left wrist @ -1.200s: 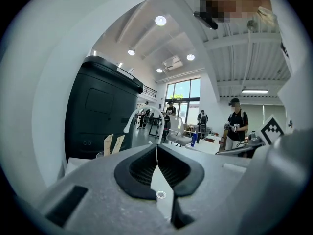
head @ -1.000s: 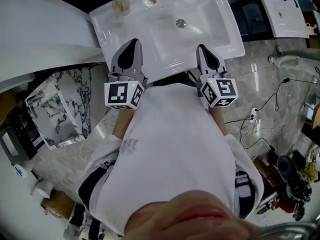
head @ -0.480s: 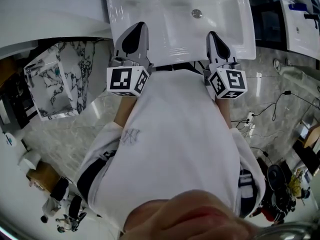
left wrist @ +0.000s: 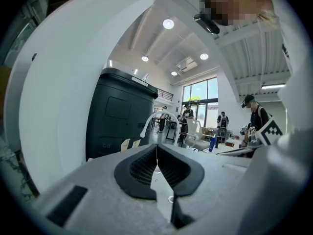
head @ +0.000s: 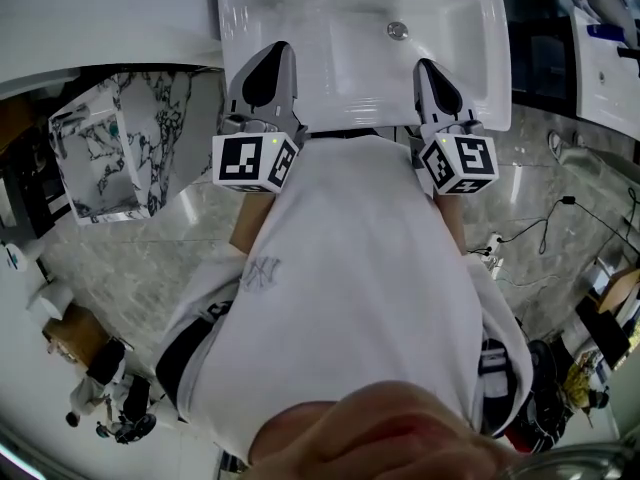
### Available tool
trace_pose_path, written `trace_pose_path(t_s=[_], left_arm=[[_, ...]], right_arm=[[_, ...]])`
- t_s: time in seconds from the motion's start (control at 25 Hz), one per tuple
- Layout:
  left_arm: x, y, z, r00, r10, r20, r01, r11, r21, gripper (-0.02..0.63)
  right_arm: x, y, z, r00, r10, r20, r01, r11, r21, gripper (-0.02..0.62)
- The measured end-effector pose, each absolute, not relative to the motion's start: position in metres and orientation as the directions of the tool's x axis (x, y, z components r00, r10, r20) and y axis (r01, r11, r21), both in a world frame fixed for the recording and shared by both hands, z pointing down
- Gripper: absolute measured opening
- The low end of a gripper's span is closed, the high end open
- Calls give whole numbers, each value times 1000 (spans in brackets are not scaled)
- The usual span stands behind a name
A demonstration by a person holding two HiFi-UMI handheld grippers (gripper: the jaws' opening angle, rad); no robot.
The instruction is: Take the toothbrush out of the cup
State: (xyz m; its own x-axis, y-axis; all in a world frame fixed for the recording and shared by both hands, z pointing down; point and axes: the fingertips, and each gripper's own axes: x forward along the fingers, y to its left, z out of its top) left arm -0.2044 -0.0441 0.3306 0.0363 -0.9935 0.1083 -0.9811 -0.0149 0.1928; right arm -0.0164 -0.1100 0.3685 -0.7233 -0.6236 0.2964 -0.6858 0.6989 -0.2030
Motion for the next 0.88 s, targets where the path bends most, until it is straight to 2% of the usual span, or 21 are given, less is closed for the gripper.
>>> trace_pose_path(t_s=[0.36,0.88], left_arm=[[-211,-48,327,-6,-995,102,-985,23,171,17],[-218,-65,322,-22,-996,89,-989,35,140,18]], right_arm=[[-16,-117,374,-744,-600,293,-664,713,-226,15],[-8,-130,376,-724,-630,282,-688,691,-223,15]])
